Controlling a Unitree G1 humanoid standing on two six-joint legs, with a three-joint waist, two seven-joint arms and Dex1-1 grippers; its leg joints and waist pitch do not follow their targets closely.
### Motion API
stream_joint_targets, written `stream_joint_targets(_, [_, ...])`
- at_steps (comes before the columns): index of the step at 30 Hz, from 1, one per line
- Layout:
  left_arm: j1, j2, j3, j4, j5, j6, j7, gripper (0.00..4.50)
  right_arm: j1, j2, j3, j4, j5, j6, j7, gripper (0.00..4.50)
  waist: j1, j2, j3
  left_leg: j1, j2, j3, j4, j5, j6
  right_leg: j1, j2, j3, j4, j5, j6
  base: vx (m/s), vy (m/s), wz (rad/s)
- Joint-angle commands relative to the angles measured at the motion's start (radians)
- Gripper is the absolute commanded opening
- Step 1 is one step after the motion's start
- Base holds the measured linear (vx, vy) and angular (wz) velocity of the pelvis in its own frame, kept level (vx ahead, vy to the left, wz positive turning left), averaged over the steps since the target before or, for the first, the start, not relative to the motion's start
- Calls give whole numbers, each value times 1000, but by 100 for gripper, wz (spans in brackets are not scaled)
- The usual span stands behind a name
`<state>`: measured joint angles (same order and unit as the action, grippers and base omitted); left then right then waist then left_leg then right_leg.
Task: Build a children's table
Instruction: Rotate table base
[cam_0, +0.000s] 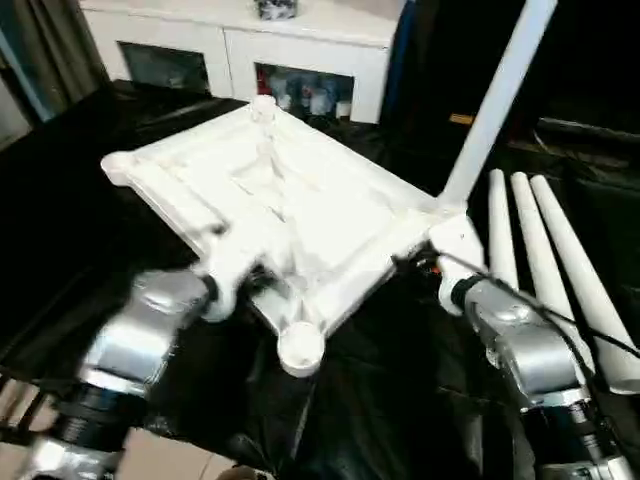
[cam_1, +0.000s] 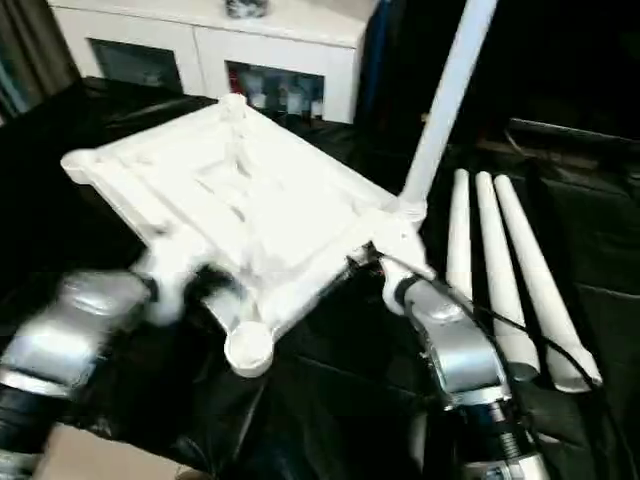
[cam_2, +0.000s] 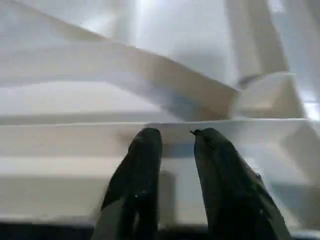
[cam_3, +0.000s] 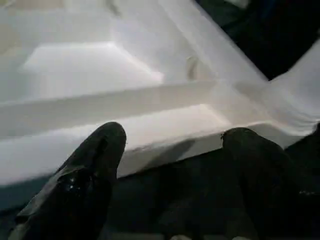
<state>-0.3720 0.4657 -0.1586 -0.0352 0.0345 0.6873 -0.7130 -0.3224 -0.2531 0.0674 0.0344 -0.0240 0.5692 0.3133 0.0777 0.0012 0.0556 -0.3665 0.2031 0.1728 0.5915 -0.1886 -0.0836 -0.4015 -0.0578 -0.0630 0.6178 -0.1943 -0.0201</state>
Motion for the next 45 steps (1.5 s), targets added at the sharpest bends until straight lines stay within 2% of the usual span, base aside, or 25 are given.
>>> stream_joint_targets(1, [-22, 9, 5, -18, -7, 13, -22, 164, -24, -14, -13, -29, 4, 22, -2, 365, -3, 0, -65, 11, 19, -5, -64, -85, 10, 50, -64, 51, -65, -123, -148, 0, 0, 0])
stream_joint_targets(4, [-59, 21, 1, 19, -11, -2, -37, 183, -32, -48, 8, -27, -28, 36, 0, 365, 2, -1, -66, 12, 17, -2, -62, -77, 6, 51, -64, 52, -63, -98, -157, 0, 0, 0])
stream_joint_targets(7, [-103, 52, -49, 109, 0, -28, -88, 183, -31, -80, 53, -18, -71, 59, 16, 365, 5, -4, -68, 9, 15, -4, -61, -57, 5, 56, -65, 53, -58, -71, -155, 0, 0, 0])
stream_joint_targets(8, [-110, 60, -69, 142, 8, -46, -107, 183, -27, -86, 66, -12, -79, 65, 22, 365, 5, -9, -69, 9, 14, -3, -60, -57, 5, 58, -65, 52, -60, -71, -153, 0, 0, 0])
stream_joint_targets(9, [-114, 65, -81, 161, 13, -56, -119, 159, -24, -89, 74, -7, -85, 66, 26, 365, 6, -7, -69, 7, 13, -3, -60, -53, 9, 58, -66, 53, -58, -69, -152, 0, 0, 0])
stream_joint_targets(13, [-142, 81, -137, 265, 51, -83, -162, 143, -30, -69, 77, 32, -76, 90, 9, 365, 3, -5, -72, 9, 17, -5, -59, -54, 8, 58, -70, 53, -57, -59, -168, 0, 0, 0])
stream_joint_targets(18, [-162, 102, -203, 336, 77, -102, -229, 100, -62, -9, 53, 146, -31, 30, 3, 365, 2, -6, -69, 11, 18, -4, -61, -100, -7, 57, -76, 55, -63, -109, -174, 0, 0, 0])
stream_joint_targets(19, [-165, 105, -212, 345, 78, -107, -240, 100, -74, 2, 55, 180, -28, 10, 1, 365, 2, 6, -68, 9, 17, -7, -62, -104, -12, 57, -77, 55, -61, -112, -178, 0, 0, 0])
stream_joint_targets(21, [-159, 117, -227, 329, 60, -107, -287, 94, -115, 43, 50, 285, -15, -47, -3, 365, -6, 0, -67, 8, 16, -7, -64, -133, -21, 57, -76, 53, -66, -146, -178, 0, 0, 0])
stream_joint_targets(22, [-156, 121, -229, 317, 52, -102, -301, 78, -129, 53, 50, 316, -16, -62, -8, 365, -6, 4, -67, 8, 16, -8, -64, -136, -24, 58, -77, 53, -65, -155, -178, 0, 0, 0])
stream_joint_targets(23, [-149, 130, -235, 292, 36, -98, -331, 69, -151, 68, 50, 366, -18, -90, -14, 365, -15, 1, -65, 2, 16, -11, -66, -146, -30, 61, -81, 51, -65, -183, -182, 0, 0, 0])
stream_joint_targets(24, [-142, 137, -238, 266, 19, -89, -357, 64, -171, 82, 48, 406, -17, -112, -18, 365, -17, 3, -67, 3, 17, -10, -65, -142, -33, 60, -81, 51, -66, -188, -183, 0, 0, 0])
stream_joint_targets(25, [-136, 143, -241, 245, 5, -80, -377, 62, -187, 92, 45, 436, -16, -126, -22, 365, -22, -1, -65, 3, 17, -9, -65, -143, -31, 58, -79, 52, -67, -187, -185, 0, 0, 0])
stream_joint_targets(27, [-119, 155, -254, 188, -34, -62, -436, 57, -226, 117, 38, 493, -8, -158, -27, 365, -26, 0, -67, 5, 18, -9, -64, -133, -25, 58, -79, 52, -61, -158, -201, 0, 0, 0])
stream_joint_targets(28, [-114, 158, -259, 172, -45, -58, -454, 40, -239, 124, 37, 511, -7, -168, -29, 365, -28, -1, -68, 3, 18, -9, -64, -129, -24, 60, -79, 52, -60, -152, -206, 0, 0, 0])
stream_joint_targets(29, [-110, 160, -262, 161, -53, -56, -470, 27, -250, 131, 36, 527, -6, -177, -30, 365, -30, -8, -66, 2, 18, -8, -65, -129, -20, 60, -77, 51, -62, -154, -206, 0, 0, 0])
stream_joint_targets(30, [-102, 151, -271, 133, -66, -47, -486, 20, -280, 148, 40, 565, -5, -200, -26, 365, -33, -7, -66, 4, 18, -7, -63, -126, -14, 58, -76, 51, -59, -150, -209, 0, 0, 0])
stream_joint_targets(31, [-103, 143, -271, 136, -62, -53, -480, 16, -293, 153, 42, 586, -5, -213, -25, 365, -32, -5, -66, 6, 18, -7, -63, -124, -12, 57, -76, 51, -59, -152, -210, 0, 0, 0])
stream_joint_targets(32, [-107, 129, -269, 148, -52, -63, -461, 8, -307, 158, 45, 606, -8, -228, -26, 365, -33, -11, -66, 6, 18, -5, -62, -120, -8, 56, -76, 52, -60, -151, -211, 0, 0, 0])
stream_joint_targets(35, [-123, 93, -253, 202, -14, -110, -389, 8, -341, 167, 44, 656, -11, -265, -29, 365, -29, -8, -67, 7, 18, -4, -61, -108, -5, 56, -75, 52, -57, -135, -210, 0, 0, 0])
stream_joint_targets(39, [-147, 47, -199, 231, -21, -125, -301, 8, -351, 170, 42, 681, 1, -335, 13, 365, -21, -13, -68, 6, 20, -3, -61, -104, -1, 59, -76, 51, -55, -109, -205, 0, 0, 0])
stream_joint_targets(41, [-155, 35, -183, 235, -27, -129, -281, 8, -343, 172, 43, 665, 7, -342, 27, 365, -21, -11, -68, 6, 19, -3, -60, -103, 2, 59, -75, 51, -55, -104, -205, 0, 0, 0])
stream_joint_targets(42, [-157, 35, -178, 228, -33, -126, -269, 8, -343, 173, 32, 662, 10, -347, 14, 365, -18, -2, -70, 5, 19, -6, -60, -93, 3, 60, -76, 51, -51, -89, -209, 0, 0, 0])
stream_joint_targets(43, [-156, 41, -179, 222, -33, -125, -269, 8, -341, 167, 28, 655, 8, -343, 3, 365, -20, -6, -70, 5, 19, -5, -61, -93, 3, 60, -74, 50, -53, -85, -209, 0, 0, 0])
stream_joint_targets(45, [-144, 55, -171, 186, -35, -117, -279, 8, -329, 144, 17, 620, -2, -324, -25, 365, -20, 1, -71, 7, 18, -5, -60, -91, -1, 59, -72, 50, -50, -66, -215, 0, 0, 0])
